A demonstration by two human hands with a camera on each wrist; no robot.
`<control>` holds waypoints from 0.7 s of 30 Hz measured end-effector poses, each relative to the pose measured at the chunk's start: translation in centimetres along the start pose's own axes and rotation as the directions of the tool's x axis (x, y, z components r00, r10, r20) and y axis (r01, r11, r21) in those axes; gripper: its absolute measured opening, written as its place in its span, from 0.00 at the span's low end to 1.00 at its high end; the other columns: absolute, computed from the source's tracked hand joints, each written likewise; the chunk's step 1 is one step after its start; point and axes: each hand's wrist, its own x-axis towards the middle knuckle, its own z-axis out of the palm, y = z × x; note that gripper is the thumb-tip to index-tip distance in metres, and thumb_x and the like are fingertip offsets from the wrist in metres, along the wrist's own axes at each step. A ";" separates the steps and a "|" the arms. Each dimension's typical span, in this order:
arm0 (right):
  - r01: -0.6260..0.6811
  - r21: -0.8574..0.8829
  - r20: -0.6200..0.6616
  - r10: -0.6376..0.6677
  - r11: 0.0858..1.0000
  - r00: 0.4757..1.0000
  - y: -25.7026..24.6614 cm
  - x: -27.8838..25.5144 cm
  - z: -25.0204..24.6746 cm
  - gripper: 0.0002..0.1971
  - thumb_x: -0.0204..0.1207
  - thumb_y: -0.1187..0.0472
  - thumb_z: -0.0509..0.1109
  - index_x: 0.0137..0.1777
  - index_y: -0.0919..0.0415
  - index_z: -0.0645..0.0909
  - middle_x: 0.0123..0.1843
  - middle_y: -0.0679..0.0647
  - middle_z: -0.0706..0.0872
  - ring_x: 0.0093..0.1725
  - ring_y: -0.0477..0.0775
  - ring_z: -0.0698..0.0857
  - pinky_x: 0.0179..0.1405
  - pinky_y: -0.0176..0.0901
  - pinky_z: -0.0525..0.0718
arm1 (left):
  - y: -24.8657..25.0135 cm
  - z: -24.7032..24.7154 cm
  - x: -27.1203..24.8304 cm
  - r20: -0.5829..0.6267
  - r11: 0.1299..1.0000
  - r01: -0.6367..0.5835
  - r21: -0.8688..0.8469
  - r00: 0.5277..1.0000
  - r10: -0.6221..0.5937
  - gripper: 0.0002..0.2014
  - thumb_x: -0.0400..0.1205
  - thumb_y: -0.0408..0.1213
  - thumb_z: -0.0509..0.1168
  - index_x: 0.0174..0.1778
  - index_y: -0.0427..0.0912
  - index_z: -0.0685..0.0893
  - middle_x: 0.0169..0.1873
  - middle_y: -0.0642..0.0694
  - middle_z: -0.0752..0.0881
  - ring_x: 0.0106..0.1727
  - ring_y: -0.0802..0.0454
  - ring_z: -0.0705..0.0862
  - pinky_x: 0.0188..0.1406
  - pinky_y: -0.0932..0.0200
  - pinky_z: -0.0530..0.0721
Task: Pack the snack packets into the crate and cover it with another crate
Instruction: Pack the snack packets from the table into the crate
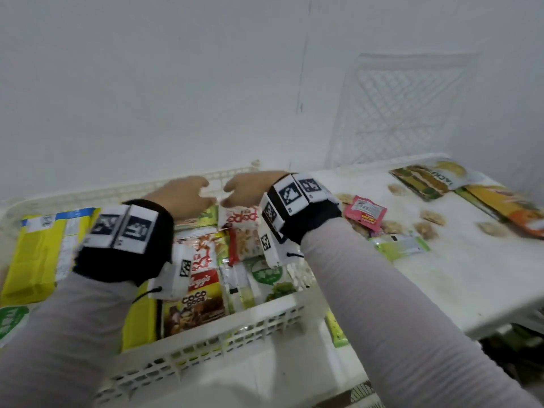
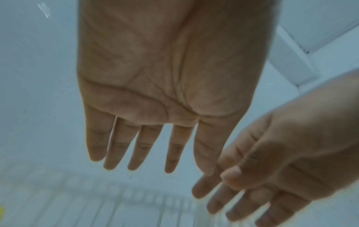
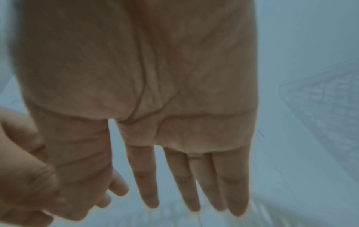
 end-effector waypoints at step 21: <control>-0.040 0.354 0.035 0.029 0.935 0.999 27.5 -13.4 1.9 0.25 0.75 0.58 0.73 0.72 0.54 0.73 0.56 0.45 0.84 0.57 0.47 0.83 0.55 0.37 0.80 | 25.1 7.9 -4.7 -0.073 0.854 -0.354 -0.382 0.933 0.354 0.21 0.82 0.45 0.63 0.71 0.53 0.73 0.53 0.60 0.76 0.54 0.62 0.72 0.43 0.78 0.69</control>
